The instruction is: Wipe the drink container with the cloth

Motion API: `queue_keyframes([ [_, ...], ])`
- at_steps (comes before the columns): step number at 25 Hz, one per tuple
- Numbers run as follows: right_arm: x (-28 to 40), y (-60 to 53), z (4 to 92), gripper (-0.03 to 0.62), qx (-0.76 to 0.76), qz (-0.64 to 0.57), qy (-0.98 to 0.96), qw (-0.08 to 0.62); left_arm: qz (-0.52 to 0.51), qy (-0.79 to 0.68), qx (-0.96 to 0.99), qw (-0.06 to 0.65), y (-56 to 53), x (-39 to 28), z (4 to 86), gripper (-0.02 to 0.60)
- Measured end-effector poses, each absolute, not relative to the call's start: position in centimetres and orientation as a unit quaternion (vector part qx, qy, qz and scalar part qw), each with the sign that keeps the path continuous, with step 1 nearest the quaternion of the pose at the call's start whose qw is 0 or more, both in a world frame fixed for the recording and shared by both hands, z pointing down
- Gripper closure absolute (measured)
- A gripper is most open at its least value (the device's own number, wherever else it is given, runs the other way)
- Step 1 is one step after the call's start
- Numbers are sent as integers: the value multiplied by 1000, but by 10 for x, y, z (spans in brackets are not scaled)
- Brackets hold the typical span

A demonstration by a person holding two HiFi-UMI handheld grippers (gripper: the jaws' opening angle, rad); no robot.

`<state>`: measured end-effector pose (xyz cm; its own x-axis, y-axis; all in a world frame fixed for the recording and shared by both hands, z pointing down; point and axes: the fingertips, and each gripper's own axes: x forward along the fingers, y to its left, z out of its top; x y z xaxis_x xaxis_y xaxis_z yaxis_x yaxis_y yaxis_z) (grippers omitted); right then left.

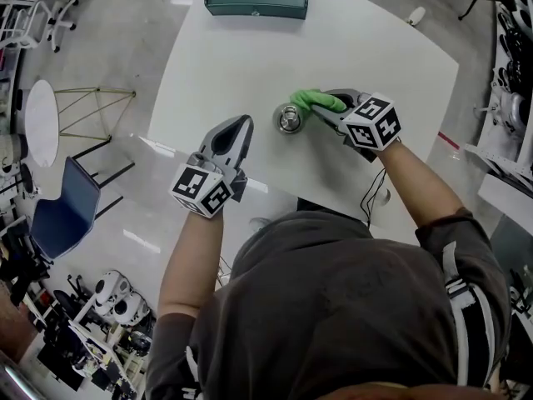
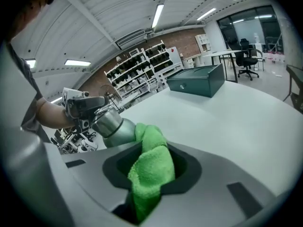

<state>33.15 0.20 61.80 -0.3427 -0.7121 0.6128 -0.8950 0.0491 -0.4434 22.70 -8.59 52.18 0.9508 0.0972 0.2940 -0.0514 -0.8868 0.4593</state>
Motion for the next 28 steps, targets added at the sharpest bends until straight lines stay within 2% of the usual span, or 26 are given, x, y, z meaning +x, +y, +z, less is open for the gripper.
queue_keyframes([
  [11,330,0,641,514,534,400,-725,173,147,10,962,231,-89,223,532,577],
  [17,347,-20,613,514,501,439,-739,105,137,28,963,230,-93,220,535,577],
  [21,333,-46,591,514,401,487,-774,51,137,50,962,231,-108,219,534,577],
  [28,316,-63,589,514,271,541,-795,52,137,90,959,231,-125,231,535,577],
])
